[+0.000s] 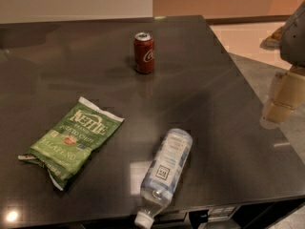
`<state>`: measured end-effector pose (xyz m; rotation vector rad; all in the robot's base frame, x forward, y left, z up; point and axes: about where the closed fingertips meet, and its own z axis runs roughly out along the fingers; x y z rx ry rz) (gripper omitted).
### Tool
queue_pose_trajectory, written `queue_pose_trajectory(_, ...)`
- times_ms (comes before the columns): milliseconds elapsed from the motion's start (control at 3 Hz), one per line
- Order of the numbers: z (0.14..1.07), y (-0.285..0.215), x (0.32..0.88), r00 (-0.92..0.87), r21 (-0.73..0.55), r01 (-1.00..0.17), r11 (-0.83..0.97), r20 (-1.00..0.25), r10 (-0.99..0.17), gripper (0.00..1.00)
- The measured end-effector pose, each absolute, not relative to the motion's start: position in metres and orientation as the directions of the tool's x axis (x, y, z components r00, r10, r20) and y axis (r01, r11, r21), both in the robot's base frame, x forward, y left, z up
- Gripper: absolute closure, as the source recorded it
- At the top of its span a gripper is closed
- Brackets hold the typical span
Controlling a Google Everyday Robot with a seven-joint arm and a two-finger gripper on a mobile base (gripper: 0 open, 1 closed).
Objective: Move blue plastic bottle near coke can
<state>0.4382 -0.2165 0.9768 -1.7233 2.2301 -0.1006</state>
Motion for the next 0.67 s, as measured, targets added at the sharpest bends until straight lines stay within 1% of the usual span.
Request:
queue_pose_trajectory(333, 0.977, -0.216, 0.438, -0.221, -0.248, -0.93, 0.27, -0.207, -0.953, 0.0)
queue_pose_trajectory(667, 0.977, -0.197, 0.441, -0.147, -0.22, -0.955, 0.201, -0.238, -0.96, 0.0)
